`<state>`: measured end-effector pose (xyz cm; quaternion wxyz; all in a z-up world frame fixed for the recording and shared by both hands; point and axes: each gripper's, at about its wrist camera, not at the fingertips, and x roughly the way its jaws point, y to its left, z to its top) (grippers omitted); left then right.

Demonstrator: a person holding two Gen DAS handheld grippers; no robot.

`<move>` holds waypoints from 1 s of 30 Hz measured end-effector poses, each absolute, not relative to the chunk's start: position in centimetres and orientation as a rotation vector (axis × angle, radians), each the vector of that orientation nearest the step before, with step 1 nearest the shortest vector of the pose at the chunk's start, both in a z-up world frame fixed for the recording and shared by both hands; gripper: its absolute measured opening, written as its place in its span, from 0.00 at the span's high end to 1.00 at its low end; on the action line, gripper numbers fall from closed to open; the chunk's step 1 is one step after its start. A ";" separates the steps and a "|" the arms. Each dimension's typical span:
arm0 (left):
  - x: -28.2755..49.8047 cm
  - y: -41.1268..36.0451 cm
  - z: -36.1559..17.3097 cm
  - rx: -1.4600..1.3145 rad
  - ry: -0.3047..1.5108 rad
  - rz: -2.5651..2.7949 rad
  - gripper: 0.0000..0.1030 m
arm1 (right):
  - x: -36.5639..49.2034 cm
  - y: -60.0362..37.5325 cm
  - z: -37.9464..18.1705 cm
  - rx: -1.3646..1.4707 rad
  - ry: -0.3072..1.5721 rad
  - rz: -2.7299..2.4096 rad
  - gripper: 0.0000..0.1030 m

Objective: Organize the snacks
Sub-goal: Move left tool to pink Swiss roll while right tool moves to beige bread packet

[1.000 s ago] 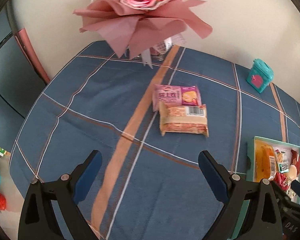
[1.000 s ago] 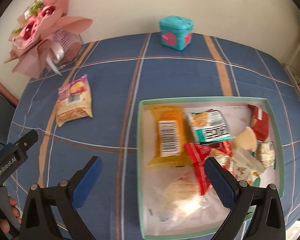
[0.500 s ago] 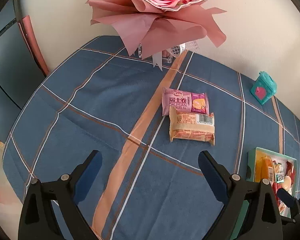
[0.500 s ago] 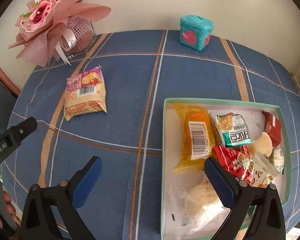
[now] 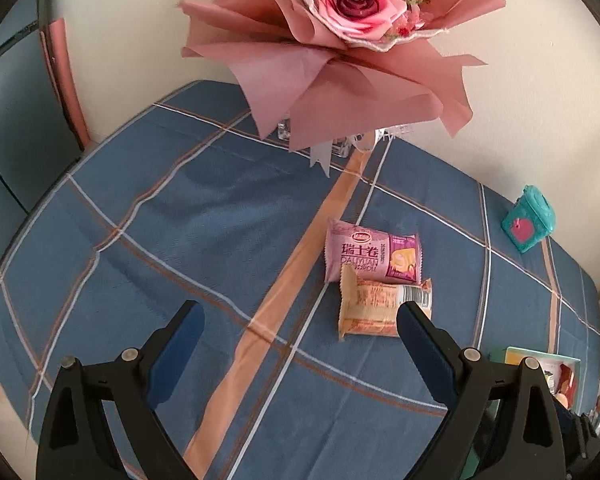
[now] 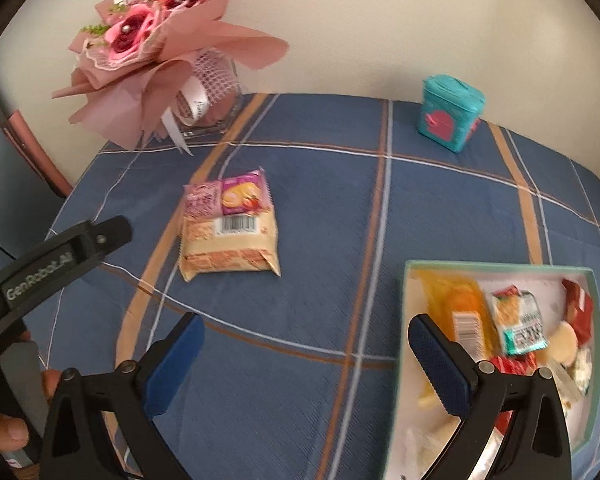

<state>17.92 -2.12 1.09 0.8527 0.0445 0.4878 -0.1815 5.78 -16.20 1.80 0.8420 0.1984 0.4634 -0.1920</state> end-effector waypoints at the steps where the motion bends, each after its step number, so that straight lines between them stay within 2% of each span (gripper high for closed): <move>1: 18.3 -2.2 0.7 0.096 1.031 -0.391 0.06 | 6.2 -16.2 1.6 0.417 0.978 -0.400 0.00; 8: 19.9 -3.2 -2.0 0.096 1.101 -0.408 0.06 | 8.2 -17.3 0.4 0.403 0.968 -0.413 0.00; 30: 24.9 -2.0 -5.9 0.049 1.128 -0.365 0.06 | 15.6 -14.6 -4.3 0.352 0.924 -0.268 0.00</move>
